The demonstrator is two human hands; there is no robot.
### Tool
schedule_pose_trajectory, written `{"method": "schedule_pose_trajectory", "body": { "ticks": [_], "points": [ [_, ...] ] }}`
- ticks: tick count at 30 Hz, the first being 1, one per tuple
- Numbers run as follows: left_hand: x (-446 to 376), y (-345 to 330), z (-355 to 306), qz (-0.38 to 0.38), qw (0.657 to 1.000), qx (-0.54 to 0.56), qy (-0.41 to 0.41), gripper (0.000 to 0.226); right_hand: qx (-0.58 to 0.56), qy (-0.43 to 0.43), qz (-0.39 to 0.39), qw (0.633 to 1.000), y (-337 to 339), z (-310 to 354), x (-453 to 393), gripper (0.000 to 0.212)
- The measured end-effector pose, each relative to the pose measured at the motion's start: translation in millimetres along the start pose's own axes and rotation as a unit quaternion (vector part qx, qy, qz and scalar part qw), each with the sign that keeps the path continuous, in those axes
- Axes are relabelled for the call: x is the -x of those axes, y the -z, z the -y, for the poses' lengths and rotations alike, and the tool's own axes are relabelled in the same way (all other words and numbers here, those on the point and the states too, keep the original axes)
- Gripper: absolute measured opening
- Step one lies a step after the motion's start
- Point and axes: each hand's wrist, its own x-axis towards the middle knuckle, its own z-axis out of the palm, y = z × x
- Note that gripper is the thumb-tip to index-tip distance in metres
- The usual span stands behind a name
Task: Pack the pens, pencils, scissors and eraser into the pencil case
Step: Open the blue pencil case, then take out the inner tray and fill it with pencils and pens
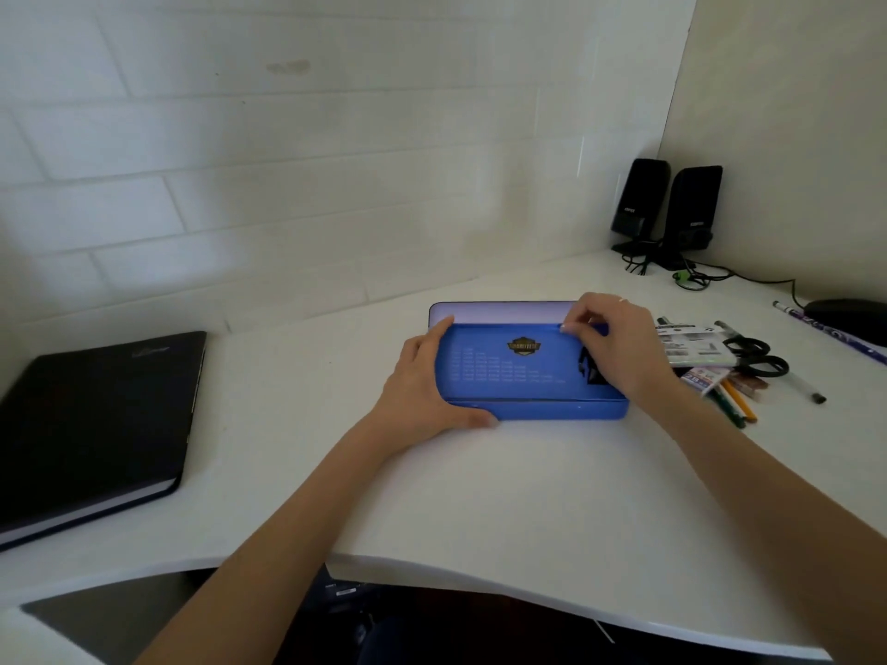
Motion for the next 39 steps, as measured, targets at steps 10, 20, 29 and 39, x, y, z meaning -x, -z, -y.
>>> {"method": "schedule_pose_trajectory", "body": {
  "ticks": [10, 20, 29, 39],
  "points": [
    [-4, -4, 10, -0.086, 0.992, -0.077, 0.042, 0.09, -0.113, -0.096, -0.037, 0.988, 35, -10, 13, 0.015],
    [-3, 0, 17, -0.16, 0.986, -0.003, 0.054, 0.048, -0.048, -0.057, 0.114, 0.991, 12, -2, 45, 0.011],
    [6, -4, 7, -0.183, 0.978, -0.097, -0.006, 0.045, 0.07, -0.051, 0.089, 0.992, 6, -5, 45, 0.014],
    [12, -6, 3, -0.251, 0.931, -0.227, -0.138, 0.011, 0.167, -0.193, -0.046, 0.966, 55, -44, 39, 0.024]
  ]
}}
